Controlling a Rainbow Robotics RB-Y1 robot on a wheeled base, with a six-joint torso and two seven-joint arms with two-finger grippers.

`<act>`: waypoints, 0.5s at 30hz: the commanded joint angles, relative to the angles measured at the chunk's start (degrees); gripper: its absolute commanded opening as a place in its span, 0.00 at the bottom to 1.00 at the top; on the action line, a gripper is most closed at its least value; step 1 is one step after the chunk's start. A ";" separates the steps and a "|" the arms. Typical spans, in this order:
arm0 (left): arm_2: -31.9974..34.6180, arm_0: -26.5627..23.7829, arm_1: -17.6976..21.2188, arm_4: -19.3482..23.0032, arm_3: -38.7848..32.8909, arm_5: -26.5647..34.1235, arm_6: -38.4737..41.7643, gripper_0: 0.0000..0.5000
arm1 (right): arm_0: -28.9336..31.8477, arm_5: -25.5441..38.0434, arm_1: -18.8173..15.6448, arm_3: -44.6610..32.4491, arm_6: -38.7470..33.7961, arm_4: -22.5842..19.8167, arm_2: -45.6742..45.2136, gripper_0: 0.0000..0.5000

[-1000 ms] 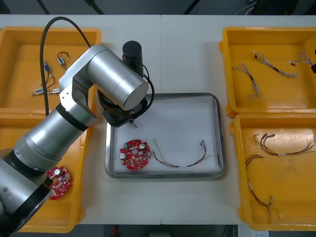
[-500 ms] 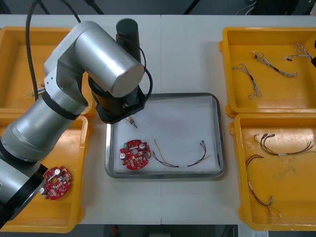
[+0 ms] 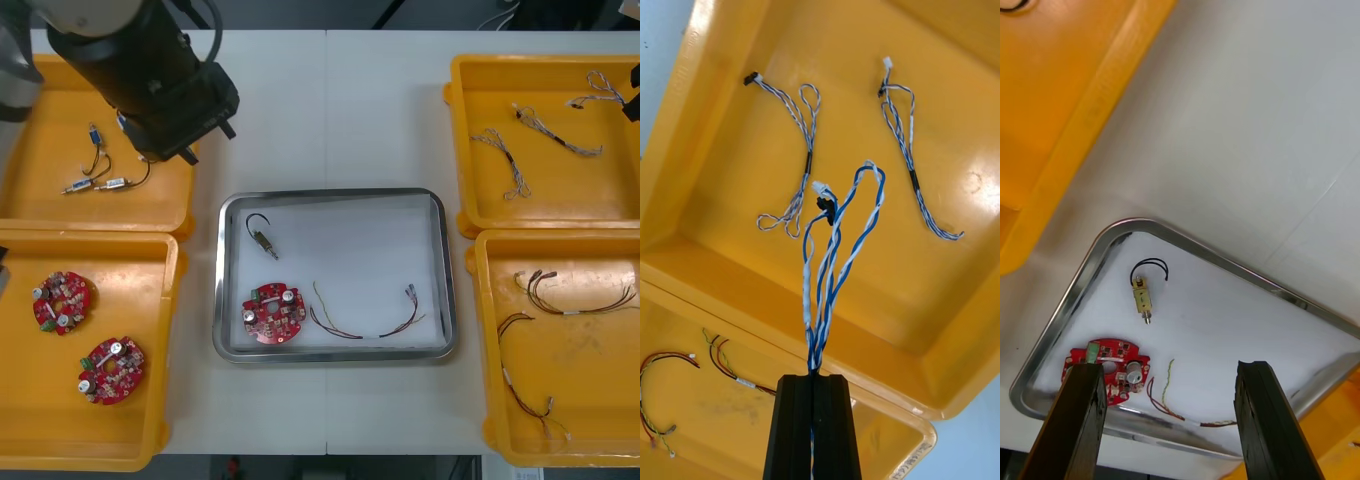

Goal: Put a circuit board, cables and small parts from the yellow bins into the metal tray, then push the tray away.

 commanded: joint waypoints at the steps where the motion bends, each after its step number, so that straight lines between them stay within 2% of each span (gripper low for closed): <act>1: 3.91 -5.28 6.81 5.70 4.21 0.50 3.43 1.00 | -0.12 0.40 1.67 -4.72 0.40 -1.02 -0.29 0.00; 7: 4.87 -7.65 12.09 10.45 12.91 0.50 3.43 1.00 | -0.03 0.40 3.60 -10.70 0.58 -1.64 4.63 0.00; 15: 4.87 -8.00 16.92 9.40 21.00 0.50 3.69 1.00 | -0.03 0.40 6.33 -18.43 0.75 -2.87 11.31 0.00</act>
